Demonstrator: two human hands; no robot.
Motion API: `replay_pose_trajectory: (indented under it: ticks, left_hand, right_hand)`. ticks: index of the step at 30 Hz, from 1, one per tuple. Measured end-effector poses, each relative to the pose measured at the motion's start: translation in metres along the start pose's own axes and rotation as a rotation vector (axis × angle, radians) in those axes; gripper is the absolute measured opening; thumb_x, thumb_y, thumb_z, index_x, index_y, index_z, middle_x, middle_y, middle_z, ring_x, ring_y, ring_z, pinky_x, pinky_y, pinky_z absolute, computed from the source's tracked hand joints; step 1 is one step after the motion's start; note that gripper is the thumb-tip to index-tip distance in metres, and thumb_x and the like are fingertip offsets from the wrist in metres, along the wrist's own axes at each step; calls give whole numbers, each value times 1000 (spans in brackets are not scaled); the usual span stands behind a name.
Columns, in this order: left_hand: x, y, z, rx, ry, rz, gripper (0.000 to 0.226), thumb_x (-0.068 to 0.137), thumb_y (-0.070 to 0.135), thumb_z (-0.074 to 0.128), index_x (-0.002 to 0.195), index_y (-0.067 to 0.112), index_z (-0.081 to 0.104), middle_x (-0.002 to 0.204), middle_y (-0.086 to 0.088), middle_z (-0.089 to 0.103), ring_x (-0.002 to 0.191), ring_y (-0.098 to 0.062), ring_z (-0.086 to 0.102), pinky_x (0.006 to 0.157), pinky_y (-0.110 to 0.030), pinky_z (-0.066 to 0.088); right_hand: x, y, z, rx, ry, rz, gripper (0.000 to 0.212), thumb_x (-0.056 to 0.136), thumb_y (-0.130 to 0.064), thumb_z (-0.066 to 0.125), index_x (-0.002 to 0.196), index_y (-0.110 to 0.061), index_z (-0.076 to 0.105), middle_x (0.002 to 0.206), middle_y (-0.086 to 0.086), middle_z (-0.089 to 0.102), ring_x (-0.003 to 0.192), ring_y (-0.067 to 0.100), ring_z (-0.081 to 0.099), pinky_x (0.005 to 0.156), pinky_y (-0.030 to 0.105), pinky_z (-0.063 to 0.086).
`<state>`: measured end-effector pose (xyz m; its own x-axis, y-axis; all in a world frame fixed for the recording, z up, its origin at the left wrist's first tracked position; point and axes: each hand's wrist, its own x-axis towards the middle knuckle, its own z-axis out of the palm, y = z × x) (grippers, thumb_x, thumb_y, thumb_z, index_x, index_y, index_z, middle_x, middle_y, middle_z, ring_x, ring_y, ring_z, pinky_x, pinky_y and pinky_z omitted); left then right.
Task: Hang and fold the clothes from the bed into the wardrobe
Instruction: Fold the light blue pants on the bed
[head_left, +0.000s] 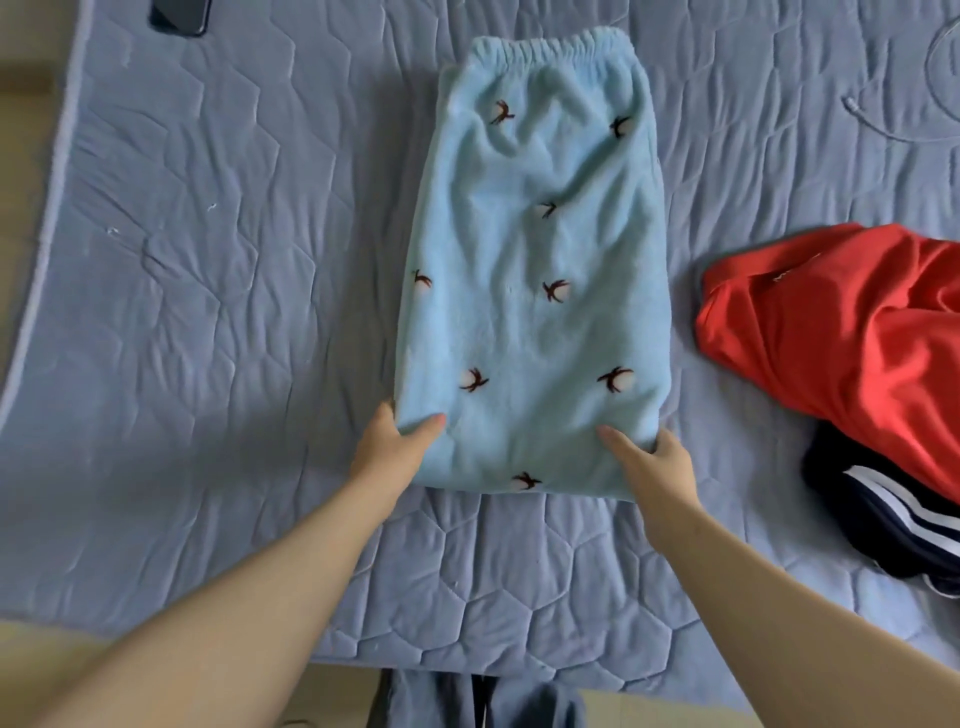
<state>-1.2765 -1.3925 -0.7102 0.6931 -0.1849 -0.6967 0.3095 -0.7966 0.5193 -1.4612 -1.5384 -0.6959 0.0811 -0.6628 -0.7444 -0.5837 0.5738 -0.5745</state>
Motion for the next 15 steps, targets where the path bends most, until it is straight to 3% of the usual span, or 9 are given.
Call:
replay_pose_trajectory:
  ticks: [3,7,15]
  left_hand:
    - [-2,2,-10,-98,-90,-68,23,89,28,61,107,16,57,92,3,61,75,-8,57,60,-20,42]
    - [-14,4,-28,-290,-103,-52,4,90,22,59,92,25,60,81,12,64,72,-1,59,53,-13,44]
    - [-38,-24,-26,-227,-125,-179,18,91,12,56,109,11,55,109,-10,62,82,-16,57,71,-25,40]
  right_hand:
    - [-4,-6,-4,5,-59,90,5,88,-20,60,92,-18,57,83,-4,60,73,7,55,62,23,42]
    - [-15,-12,-15,40,-96,128,7,90,-16,56,85,-22,56,78,-5,60,69,9,55,52,19,39]
    - [-38,8,-17,-26,-107,228,8,87,-8,58,88,-16,56,76,0,59,69,13,54,56,23,41]
